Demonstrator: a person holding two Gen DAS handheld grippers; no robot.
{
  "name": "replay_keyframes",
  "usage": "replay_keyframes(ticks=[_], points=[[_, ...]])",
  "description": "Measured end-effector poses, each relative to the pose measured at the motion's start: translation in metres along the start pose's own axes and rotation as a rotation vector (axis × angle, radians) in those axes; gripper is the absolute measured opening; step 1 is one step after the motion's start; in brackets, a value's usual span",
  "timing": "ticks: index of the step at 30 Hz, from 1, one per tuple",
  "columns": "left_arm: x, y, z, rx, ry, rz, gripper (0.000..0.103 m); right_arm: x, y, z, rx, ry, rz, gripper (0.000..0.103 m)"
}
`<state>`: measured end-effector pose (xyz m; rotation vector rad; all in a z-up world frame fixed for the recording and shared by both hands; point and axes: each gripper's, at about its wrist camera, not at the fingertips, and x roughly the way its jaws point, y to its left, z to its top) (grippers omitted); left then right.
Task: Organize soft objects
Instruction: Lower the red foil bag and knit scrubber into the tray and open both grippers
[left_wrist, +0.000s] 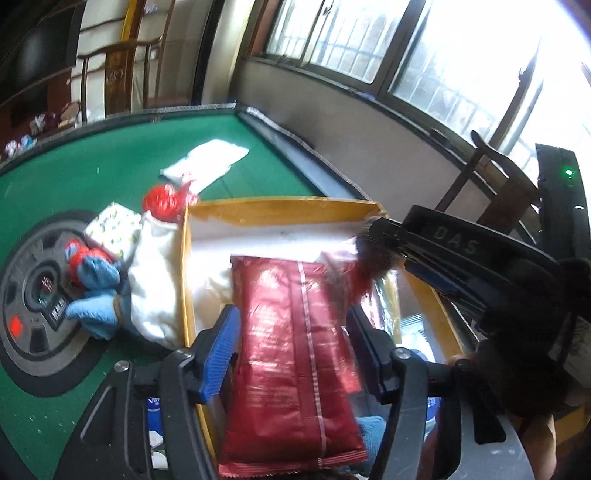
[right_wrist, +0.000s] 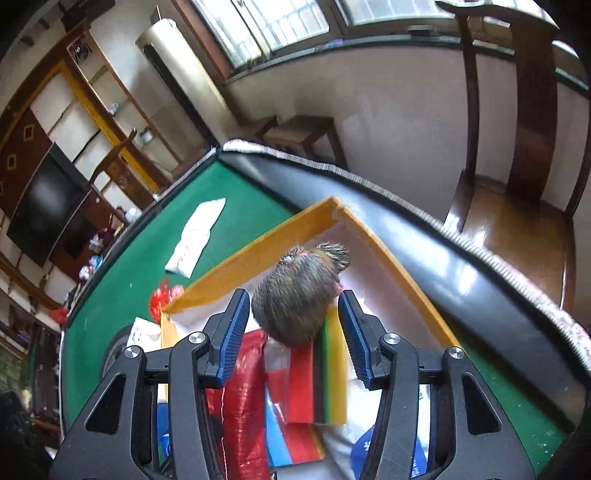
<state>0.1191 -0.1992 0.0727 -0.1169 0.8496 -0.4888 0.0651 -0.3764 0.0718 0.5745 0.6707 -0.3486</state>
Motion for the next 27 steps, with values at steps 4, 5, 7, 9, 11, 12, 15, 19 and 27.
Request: replay_keyframes(ticks=[4,5,7,9,11,12,15,19,27], points=[[-0.012,-0.001,0.001,0.017,-0.023,-0.013,0.065,-0.006,0.003,0.0,-0.008,-0.031,0.022,0.054],[-0.016,0.002,0.001,0.006,-0.027,-0.021,0.065,-0.005,0.005,0.0,-0.02,-0.028,0.013,0.061],[-0.023,0.012,0.0,-0.015,-0.033,-0.033,0.065,-0.006,0.006,-0.001,-0.015,-0.036,0.022,0.062],[-0.031,0.026,-0.001,-0.033,-0.041,-0.031,0.065,-0.012,0.004,0.0,0.003,-0.065,0.055,0.062],[-0.039,0.044,-0.002,-0.048,-0.042,-0.019,0.065,-0.019,0.003,-0.001,0.016,-0.104,0.068,0.062],[-0.042,0.054,-0.003,-0.05,-0.032,-0.003,0.065,-0.021,0.002,-0.001,0.022,-0.117,0.077,0.062],[-0.048,0.088,-0.013,-0.042,0.015,0.06,0.065,-0.019,0.003,-0.002,0.027,-0.107,0.089,0.062],[-0.045,0.117,-0.029,-0.049,0.073,0.062,0.065,-0.014,0.011,-0.005,0.01,-0.08,0.108,0.062],[-0.003,0.112,-0.039,-0.099,0.168,0.011,0.065,-0.011,0.019,-0.013,-0.017,-0.073,0.11,0.062]])
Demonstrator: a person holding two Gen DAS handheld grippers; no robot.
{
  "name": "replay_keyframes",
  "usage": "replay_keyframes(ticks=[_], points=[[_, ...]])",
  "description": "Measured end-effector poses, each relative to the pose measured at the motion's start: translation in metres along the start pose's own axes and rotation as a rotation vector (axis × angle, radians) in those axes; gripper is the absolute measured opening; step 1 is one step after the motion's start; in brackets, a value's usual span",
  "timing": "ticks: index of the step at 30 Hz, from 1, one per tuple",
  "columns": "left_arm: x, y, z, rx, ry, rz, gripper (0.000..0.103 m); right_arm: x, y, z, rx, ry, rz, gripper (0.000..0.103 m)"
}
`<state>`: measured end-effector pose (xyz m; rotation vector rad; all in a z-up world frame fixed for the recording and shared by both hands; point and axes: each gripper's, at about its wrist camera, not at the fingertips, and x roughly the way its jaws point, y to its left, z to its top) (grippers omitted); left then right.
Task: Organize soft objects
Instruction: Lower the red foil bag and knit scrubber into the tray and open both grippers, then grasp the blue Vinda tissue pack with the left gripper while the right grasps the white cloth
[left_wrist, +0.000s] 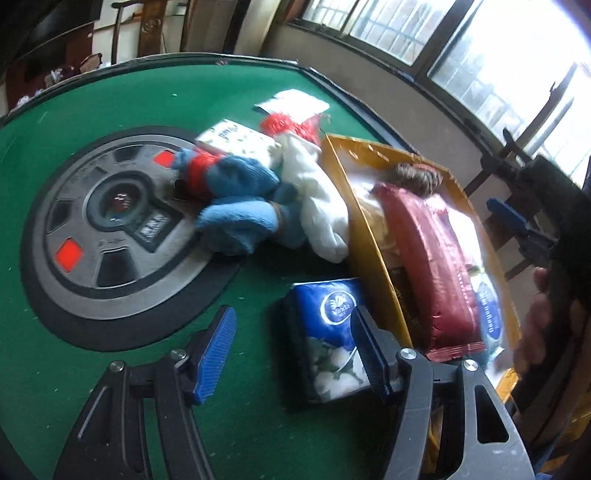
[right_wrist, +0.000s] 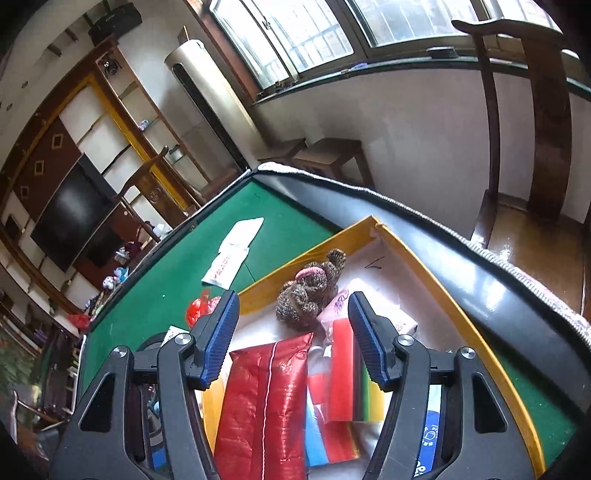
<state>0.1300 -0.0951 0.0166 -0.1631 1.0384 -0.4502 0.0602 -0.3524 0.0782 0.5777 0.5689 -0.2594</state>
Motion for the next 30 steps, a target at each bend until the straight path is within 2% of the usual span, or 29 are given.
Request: replay_keyframes(ticks=[5,8,9,10,12,16,20,23,25,28,30], points=[[0.011,-0.023,-0.001,0.053,0.03,0.005,0.065,-0.001,0.0,0.0,0.001,0.003,0.01,0.062],[0.016,-0.032,0.001,0.086,0.023,0.083,0.065,-0.002,0.002,0.0,-0.005,-0.001,0.014,0.062],[0.019,-0.032,0.001,0.079,0.026,0.101,0.07,-0.002,0.003,0.0,-0.007,0.001,0.017,0.062],[0.021,-0.031,0.002,0.073,0.027,0.115,0.078,-0.001,0.003,-0.001,-0.008,0.005,0.02,0.062],[0.024,-0.03,0.003,0.072,0.022,0.154,0.085,-0.001,0.006,-0.002,-0.015,0.007,0.022,0.062],[0.019,-0.024,-0.001,0.081,-0.007,0.183,0.085,-0.001,0.014,-0.005,-0.051,0.007,0.041,0.062],[0.001,0.001,-0.011,0.062,-0.028,0.229,0.084,0.0,0.024,-0.009,-0.093,0.025,0.088,0.062],[-0.02,0.03,-0.025,0.009,-0.045,0.262,0.084,0.006,0.042,-0.018,-0.165,0.067,0.147,0.062],[-0.031,0.047,-0.035,-0.028,-0.066,0.276,0.085,0.013,0.062,-0.03,-0.256,0.112,0.199,0.062],[-0.042,0.067,-0.045,-0.081,-0.1,0.231,0.085,0.027,0.091,-0.055,-0.403,0.194,0.247,0.06],[-0.041,0.065,-0.046,-0.058,-0.107,0.246,0.085,0.038,0.105,-0.07,-0.478,0.229,0.188,0.047]])
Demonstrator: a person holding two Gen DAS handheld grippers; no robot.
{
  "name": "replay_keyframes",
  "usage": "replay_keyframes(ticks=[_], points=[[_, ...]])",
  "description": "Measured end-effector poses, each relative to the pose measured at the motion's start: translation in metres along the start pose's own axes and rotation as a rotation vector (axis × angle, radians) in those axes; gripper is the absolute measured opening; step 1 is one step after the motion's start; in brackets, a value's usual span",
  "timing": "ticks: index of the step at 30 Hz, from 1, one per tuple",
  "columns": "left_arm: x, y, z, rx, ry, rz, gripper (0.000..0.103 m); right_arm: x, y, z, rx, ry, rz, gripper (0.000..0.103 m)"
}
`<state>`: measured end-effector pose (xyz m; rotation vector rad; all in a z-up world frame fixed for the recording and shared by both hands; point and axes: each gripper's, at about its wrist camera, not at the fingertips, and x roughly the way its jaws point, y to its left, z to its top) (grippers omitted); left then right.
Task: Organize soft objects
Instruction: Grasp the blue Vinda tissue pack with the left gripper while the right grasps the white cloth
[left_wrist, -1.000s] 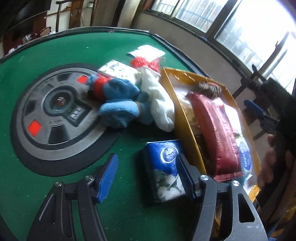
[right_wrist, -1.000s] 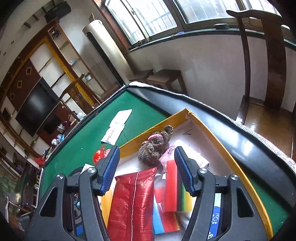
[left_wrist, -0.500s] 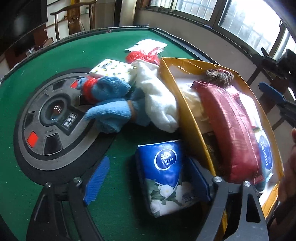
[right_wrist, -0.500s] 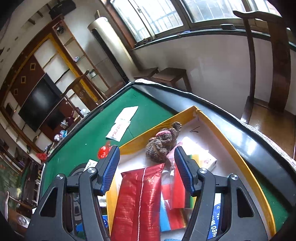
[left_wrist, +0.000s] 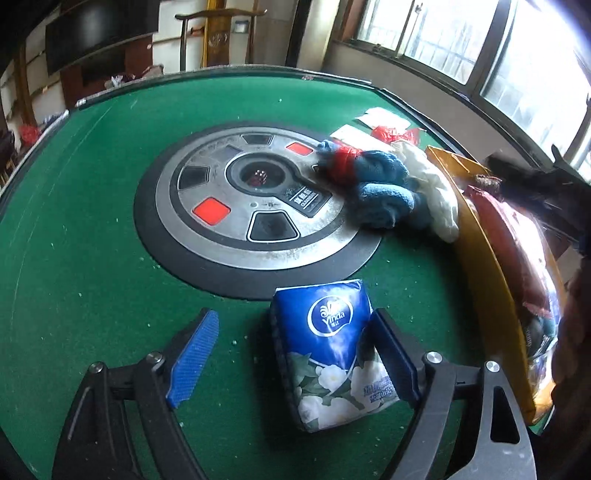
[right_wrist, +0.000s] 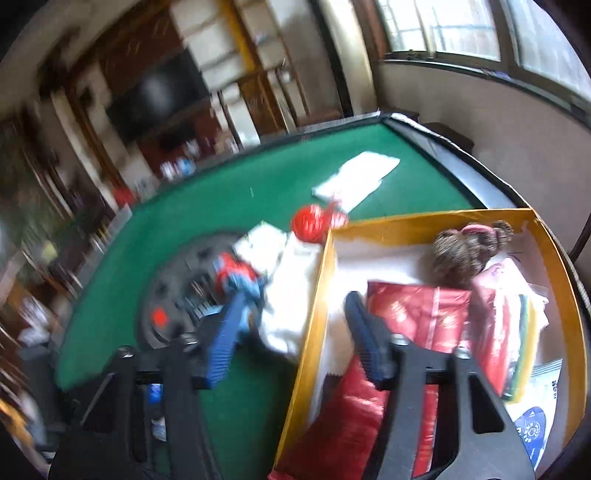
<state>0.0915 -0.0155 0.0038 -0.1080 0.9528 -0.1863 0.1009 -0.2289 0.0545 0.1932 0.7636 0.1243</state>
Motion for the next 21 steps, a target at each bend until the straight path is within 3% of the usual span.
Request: replay_keyframes(ticks=[3,9,12,14,18,21], points=[[0.002,-0.007,0.0,0.044,-0.008,-0.004,0.085,0.013,0.011,-0.003,-0.009,0.046,-0.002,0.047],[-0.001,-0.002,0.0,0.042,-0.008,-0.021,0.085,0.049,0.038,0.005,-0.125,0.124,-0.142,0.045],[0.001,-0.003,0.0,0.043,-0.009,-0.022,0.085,0.068,0.04,0.012,-0.152,0.18,-0.2,0.031],[0.001,-0.003,0.0,0.044,-0.01,-0.022,0.085,0.069,0.038,0.015,-0.146,0.207,-0.237,0.011],[-0.002,0.0,-0.002,0.038,-0.011,-0.028,0.085,0.043,0.031,0.005,-0.074,0.177,-0.104,0.008],[-0.004,0.005,-0.002,0.023,-0.005,-0.036,0.083,0.018,0.037,-0.015,-0.041,0.165,0.063,0.008]])
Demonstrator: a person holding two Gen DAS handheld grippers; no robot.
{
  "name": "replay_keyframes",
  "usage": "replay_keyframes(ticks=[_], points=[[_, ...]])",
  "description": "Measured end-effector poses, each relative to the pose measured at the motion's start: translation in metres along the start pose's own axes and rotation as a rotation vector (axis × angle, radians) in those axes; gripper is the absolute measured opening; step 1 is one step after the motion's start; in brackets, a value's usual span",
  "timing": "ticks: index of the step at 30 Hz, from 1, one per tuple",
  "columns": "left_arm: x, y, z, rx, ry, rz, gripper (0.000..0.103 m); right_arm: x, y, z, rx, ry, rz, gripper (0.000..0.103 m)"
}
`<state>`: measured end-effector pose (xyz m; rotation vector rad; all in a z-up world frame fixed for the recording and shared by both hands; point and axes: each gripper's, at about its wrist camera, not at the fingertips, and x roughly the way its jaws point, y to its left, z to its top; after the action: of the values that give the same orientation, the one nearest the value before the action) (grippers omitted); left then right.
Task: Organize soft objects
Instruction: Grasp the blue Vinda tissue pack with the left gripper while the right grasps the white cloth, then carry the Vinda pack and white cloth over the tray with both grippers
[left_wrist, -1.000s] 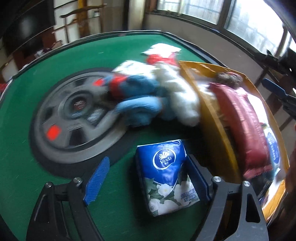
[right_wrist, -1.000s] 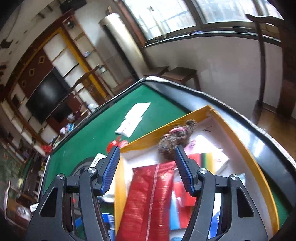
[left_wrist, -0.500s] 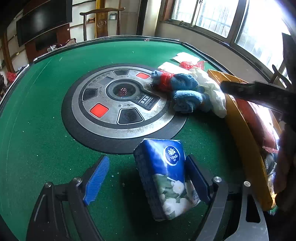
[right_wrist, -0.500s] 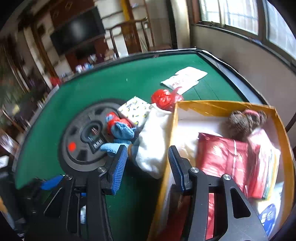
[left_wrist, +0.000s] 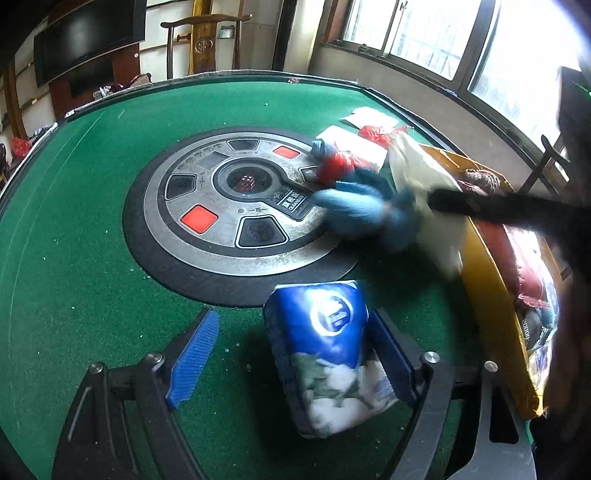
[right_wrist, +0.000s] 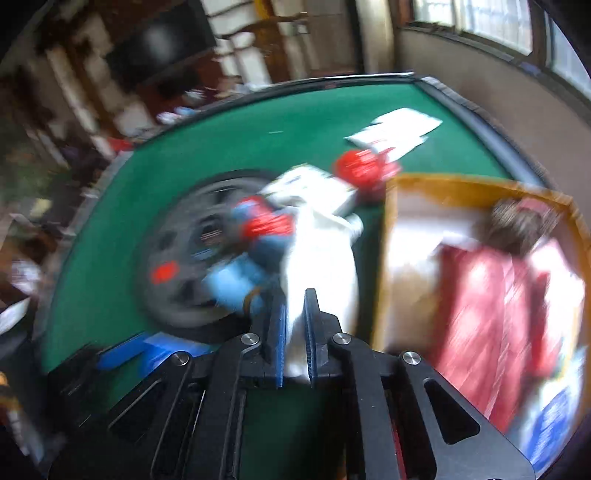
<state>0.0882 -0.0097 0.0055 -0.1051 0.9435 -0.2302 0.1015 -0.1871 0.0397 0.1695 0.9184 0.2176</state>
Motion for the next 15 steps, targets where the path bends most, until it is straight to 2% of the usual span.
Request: replay_keyframes(ticks=[6,10,12,15], points=[[-0.007,0.021,0.003,-0.049,0.001,0.019,0.07,-0.015,0.031,-0.039,-0.087,-0.024,0.13,0.008],[-0.006,0.021,0.003,-0.044,0.004,0.047,0.072,0.001,0.043,-0.056,-0.14,0.025,0.146,0.008],[-0.005,0.02,0.003,-0.044,0.008,0.045,0.074,0.007,0.046,-0.063,-0.162,0.044,0.121,0.009],[0.0,0.017,0.003,-0.027,0.01,0.065,0.083,-0.002,0.056,-0.065,-0.241,-0.008,0.043,0.013]])
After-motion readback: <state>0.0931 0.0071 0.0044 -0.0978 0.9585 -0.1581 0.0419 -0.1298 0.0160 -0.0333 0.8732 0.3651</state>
